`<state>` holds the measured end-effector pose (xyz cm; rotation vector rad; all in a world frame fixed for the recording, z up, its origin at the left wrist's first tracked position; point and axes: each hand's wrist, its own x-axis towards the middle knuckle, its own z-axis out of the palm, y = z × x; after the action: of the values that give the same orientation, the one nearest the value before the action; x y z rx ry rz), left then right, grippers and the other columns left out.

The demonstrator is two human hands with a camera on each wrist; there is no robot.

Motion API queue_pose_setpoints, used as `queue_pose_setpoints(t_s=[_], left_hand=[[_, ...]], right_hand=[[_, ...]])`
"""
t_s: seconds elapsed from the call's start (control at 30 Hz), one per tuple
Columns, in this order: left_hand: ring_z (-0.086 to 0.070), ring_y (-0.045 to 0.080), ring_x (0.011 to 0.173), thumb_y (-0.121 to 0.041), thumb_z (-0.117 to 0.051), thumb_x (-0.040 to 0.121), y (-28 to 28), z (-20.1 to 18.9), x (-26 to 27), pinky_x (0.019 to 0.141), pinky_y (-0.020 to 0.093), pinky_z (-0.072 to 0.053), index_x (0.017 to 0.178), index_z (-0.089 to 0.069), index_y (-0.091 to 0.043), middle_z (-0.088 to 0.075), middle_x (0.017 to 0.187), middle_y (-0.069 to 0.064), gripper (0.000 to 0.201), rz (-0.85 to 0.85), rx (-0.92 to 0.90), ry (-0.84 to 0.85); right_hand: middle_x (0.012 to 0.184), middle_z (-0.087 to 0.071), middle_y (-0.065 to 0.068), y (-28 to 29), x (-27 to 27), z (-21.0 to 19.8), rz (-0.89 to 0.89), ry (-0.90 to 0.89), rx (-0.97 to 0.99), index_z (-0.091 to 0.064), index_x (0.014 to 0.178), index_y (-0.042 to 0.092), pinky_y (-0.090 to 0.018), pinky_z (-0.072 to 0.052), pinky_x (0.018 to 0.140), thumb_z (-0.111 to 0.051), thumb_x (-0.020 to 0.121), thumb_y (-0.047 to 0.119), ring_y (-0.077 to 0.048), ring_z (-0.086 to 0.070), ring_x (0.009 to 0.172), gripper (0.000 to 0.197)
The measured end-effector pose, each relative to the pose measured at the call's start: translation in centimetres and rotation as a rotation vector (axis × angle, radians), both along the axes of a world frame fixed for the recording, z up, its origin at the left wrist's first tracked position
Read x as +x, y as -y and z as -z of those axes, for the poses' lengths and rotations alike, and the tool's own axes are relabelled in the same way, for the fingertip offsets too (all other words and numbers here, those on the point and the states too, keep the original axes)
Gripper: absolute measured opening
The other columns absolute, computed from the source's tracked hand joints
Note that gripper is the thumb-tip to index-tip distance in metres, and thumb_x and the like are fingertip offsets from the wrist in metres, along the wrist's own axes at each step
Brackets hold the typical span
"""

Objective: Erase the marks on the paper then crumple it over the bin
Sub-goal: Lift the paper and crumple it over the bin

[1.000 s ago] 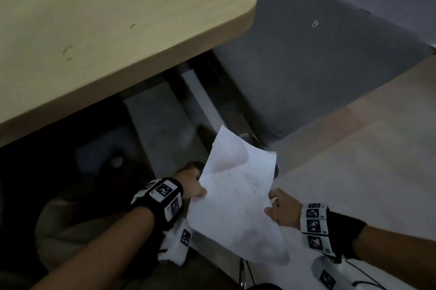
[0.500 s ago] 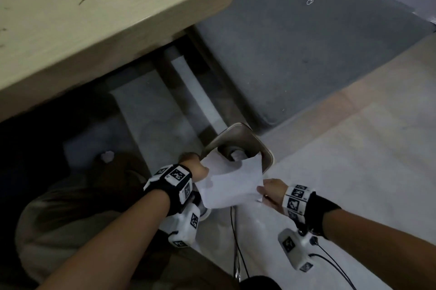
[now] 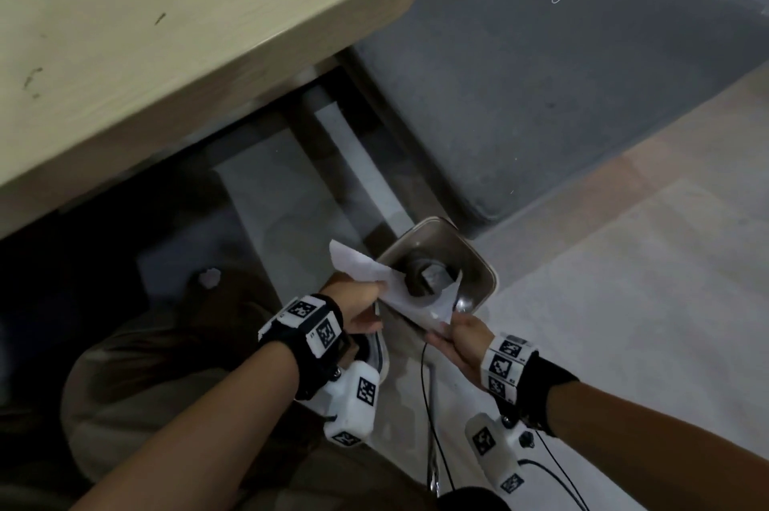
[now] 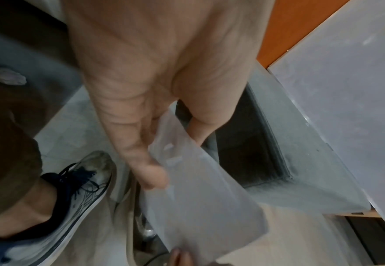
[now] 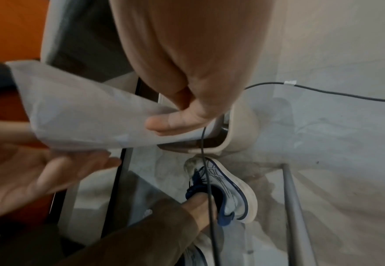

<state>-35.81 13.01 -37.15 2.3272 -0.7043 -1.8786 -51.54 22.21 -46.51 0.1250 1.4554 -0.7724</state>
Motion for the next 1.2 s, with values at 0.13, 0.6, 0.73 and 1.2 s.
queue_pose_setpoints(t_s=[0.13,0.6,0.73,1.2], left_hand=[[-0.064,0.034,0.085,0.009,-0.053,0.093,-0.9,0.5,-0.1,0.067,0.040,-0.058,0.100,-0.064,0.000,-0.065,0.098,0.020,0.016,-0.018,-0.024,-0.049],[-0.064,0.018,0.073,0.015,-0.042,0.096,0.6,-1.4,0.3,0.040,0.023,-0.052,0.130,-0.052,0.000,-0.061,0.125,0.020,0.038,0.092,-0.089,-0.020],[-0.062,0.023,0.074,0.019,-0.039,0.093,0.7,-2.1,1.1,0.042,0.024,-0.054,0.122,-0.052,0.001,-0.059,0.118,0.019,0.036,0.069,-0.078,-0.039],[-0.064,0.028,0.070,0.017,-0.040,0.097,1.2,-4.3,1.8,0.038,0.023,-0.051,0.115,-0.053,0.005,-0.061,0.094,0.019,0.025,0.144,0.042,-0.085]], right_hand=[[0.112,-0.067,-0.024,0.5,0.3,1.3,-0.272,-0.229,-0.030,-0.058,0.118,0.005,-0.038,-0.057,0.059,-0.071,0.083,0.004,-0.027,-0.065,0.070,0.038],[0.085,-0.065,-0.012,8.9,1.3,-4.8,-0.550,0.332,-0.113,-0.069,0.108,0.013,-0.028,-0.055,0.070,-0.067,0.091,0.017,-0.020,-0.063,0.073,0.018],[0.079,-0.063,-0.009,9.8,0.7,-3.3,-0.532,-0.166,-0.023,-0.068,0.104,0.008,-0.028,-0.047,0.053,-0.063,0.089,0.007,-0.019,-0.054,0.057,0.016],[0.079,-0.064,-0.012,11.1,0.7,-3.3,-0.412,-0.176,-0.180,-0.066,0.083,0.016,-0.025,-0.045,0.049,-0.076,0.073,0.017,-0.021,-0.060,0.059,0.014]])
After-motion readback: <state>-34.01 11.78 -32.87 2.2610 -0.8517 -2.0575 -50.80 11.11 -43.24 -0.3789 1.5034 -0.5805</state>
